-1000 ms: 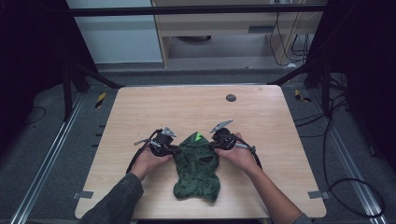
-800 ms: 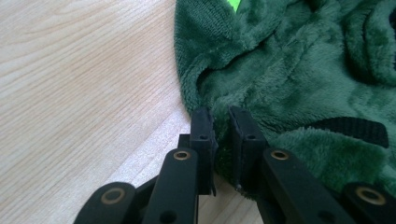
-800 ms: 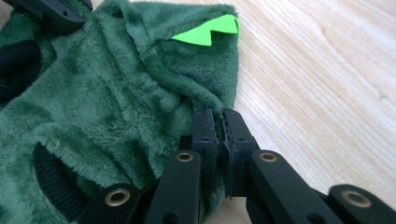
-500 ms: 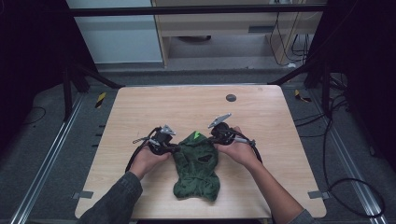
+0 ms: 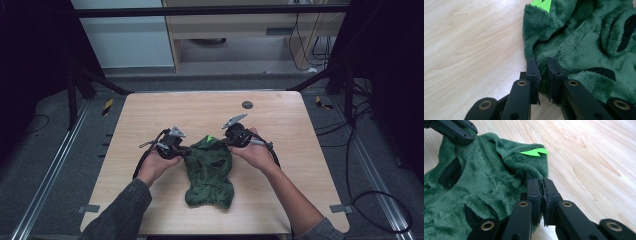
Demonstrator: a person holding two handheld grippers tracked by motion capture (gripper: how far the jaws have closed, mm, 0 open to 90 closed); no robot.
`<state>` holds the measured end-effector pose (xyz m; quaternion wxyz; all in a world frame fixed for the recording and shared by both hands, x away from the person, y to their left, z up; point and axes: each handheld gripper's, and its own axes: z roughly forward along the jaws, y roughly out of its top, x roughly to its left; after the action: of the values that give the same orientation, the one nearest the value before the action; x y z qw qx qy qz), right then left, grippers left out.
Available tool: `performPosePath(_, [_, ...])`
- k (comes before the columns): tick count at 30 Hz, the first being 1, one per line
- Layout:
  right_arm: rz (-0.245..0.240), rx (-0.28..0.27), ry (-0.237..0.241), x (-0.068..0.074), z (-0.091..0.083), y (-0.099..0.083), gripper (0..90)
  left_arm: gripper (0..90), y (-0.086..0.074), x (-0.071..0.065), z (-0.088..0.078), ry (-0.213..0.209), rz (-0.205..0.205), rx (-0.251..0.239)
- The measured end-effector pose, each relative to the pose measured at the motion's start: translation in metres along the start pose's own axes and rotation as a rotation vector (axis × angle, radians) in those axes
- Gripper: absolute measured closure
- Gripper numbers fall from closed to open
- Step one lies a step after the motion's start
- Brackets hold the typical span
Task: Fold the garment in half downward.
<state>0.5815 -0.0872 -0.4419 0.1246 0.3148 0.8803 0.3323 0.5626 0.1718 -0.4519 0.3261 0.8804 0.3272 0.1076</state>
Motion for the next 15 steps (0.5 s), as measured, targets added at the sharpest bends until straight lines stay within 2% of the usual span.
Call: performPosePath(15, [-0.025,-0.032,-0.027,-0.008,-0.015,0.023,85.7,81.3,0.022,0.005,-0.015,0.032,0.011,-0.037])
